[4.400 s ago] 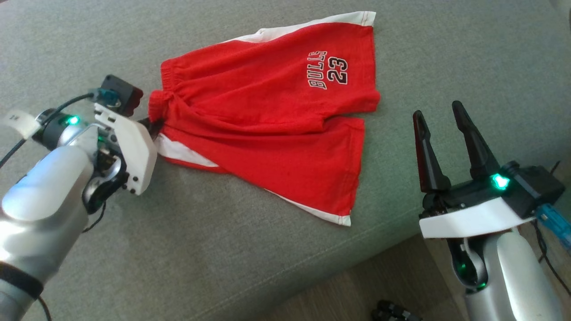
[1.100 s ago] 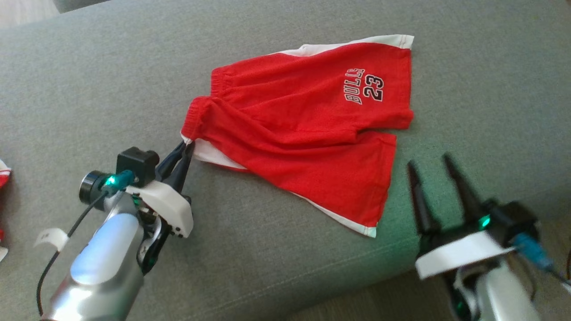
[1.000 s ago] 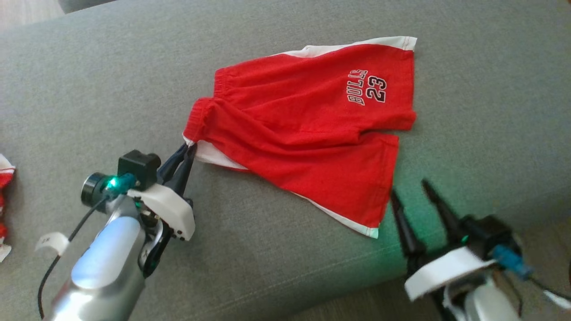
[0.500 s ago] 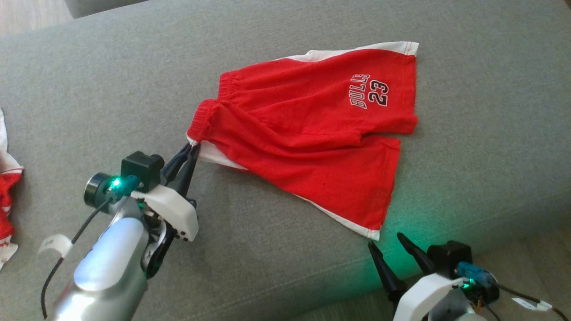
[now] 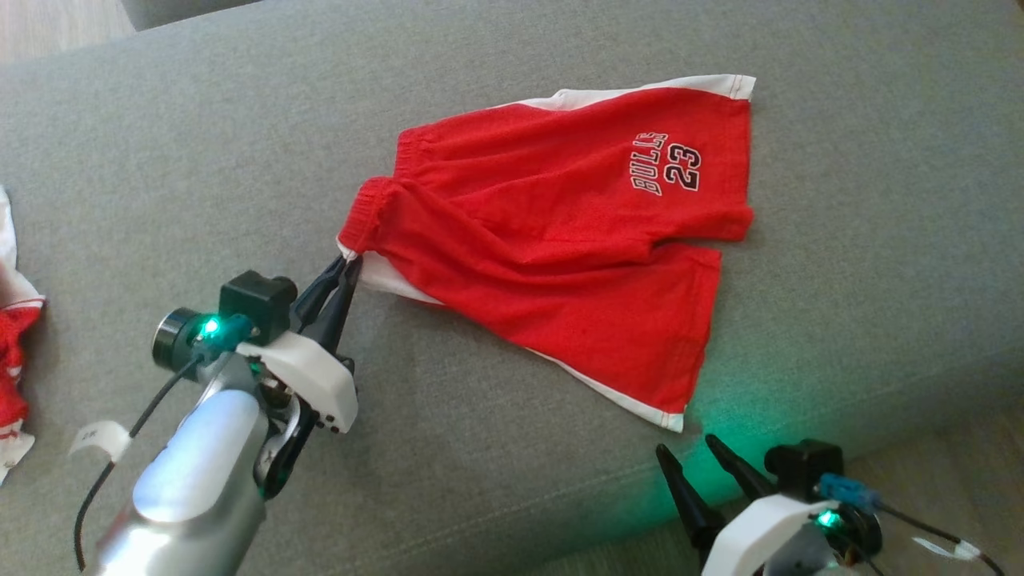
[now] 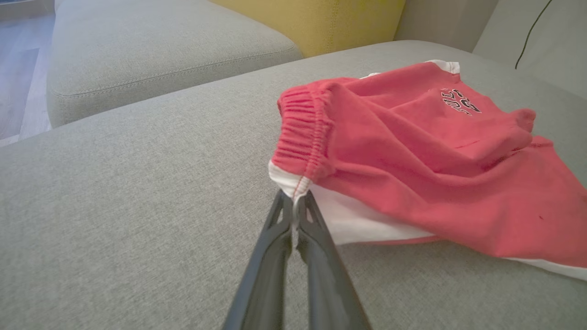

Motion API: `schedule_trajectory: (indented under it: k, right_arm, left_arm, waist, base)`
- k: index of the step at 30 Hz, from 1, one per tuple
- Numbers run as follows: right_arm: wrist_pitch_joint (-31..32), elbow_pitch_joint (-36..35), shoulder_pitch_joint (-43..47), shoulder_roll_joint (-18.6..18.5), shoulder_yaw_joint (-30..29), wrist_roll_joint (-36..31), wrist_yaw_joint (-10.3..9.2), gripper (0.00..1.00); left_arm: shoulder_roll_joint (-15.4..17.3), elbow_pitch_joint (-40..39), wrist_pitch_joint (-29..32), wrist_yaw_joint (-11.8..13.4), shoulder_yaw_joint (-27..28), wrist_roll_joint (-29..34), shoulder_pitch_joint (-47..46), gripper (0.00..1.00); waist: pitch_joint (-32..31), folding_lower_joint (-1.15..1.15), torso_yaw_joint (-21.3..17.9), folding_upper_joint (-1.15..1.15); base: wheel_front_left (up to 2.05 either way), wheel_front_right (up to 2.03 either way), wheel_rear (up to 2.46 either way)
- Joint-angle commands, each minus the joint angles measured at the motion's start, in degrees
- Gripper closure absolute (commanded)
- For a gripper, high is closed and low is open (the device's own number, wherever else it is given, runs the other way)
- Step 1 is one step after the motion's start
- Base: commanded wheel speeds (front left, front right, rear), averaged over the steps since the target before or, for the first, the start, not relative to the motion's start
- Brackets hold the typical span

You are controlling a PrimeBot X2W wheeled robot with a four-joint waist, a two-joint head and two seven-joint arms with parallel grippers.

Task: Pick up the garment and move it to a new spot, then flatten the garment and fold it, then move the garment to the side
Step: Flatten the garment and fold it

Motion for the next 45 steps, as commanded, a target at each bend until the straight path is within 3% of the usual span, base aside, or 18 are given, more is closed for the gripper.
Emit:
schedule_trajectory:
  k: [1, 25, 26, 27, 28, 29, 37, 45]
  right_arm:
    - [-1.05, -0.94, -2.15, -0.56, 1.82, 0.63, -0.02, 0.0]
    - [-5.12, 5.47, -7.17, -0.56, 2.92, 3.25, -0.02, 0.0]
    - [-4.98, 5.77, -7.34, -0.56, 3.21, 3.43, -0.02, 0.04]
    - [-4.89, 6.06, -7.48, -0.56, 3.39, 3.48, -0.02, 0.45]
    - [-4.83, 6.34, -7.63, -0.56, 3.51, 3.38, -0.02, 0.76]
    - [-4.74, 6.63, -7.81, -0.56, 3.64, 3.04, -0.02, 1.0]
    - [-4.88, 6.75, -8.14, -0.56, 2.27, -1.49, -0.02, 1.0]
    - [-3.15, -3.01, -8.01, -0.56, -3.17, -7.39, -0.02, 1.0]
  left_arm:
    - [2.09, -1.78, -0.53, 0.58, 1.73, -0.11, -1.11, 1.0]
    - [2.24, -2.86, -0.24, 1.02, 0.4, -0.86, -1.73, 1.0]
    - [2.26, -2.84, -0.25, 1.02, 0.36, -0.88, -1.83, 1.0]
    - [2.27, -2.8, -0.25, 1.0, 0.32, -0.9, -1.93, 1.0]
    - [2.28, -2.75, -0.26, 0.99, 0.29, -0.93, -2.03, 1.0]
    - [2.29, -2.7, -0.26, 0.97, 0.26, -0.97, -2.15, 1.0]
    - [2.52, -2.1, -0.24, 0.74, -0.1, -1.47, -1.78, 1.0]
    - [4.13, -5.66, 2.9, -0.97, -0.29, -4.89, 1.05, 1.0]
  waist:
    - [0.06, 0.0, 0.02, 0.0]
    - [1.51, 0.0, 1.44, 0.0]
    - [1.59, 0.0, 1.51, 0.0]
    - [1.64, 0.0, 1.58, 0.0]
    - [1.69, 0.0, 1.64, 0.0]
    - [1.73, 0.0, 1.71, 0.0]
    - [0.37, 0.0, 2.21, 0.0]
    - [-4.39, 0.0, 3.21, 0.0]
  base:
    - [0.0, 0.0, 0.0]
    - [0.0, 0.0, 0.0]
    - [0.0, 0.0, 0.0]
    - [0.0, 0.0, 0.0]
    - [0.0, 0.0, 0.0]
    - [0.0, 0.0, 0.0]
    - [0.0, 0.0, 0.0]
    - [0.0, 0.0, 0.0]
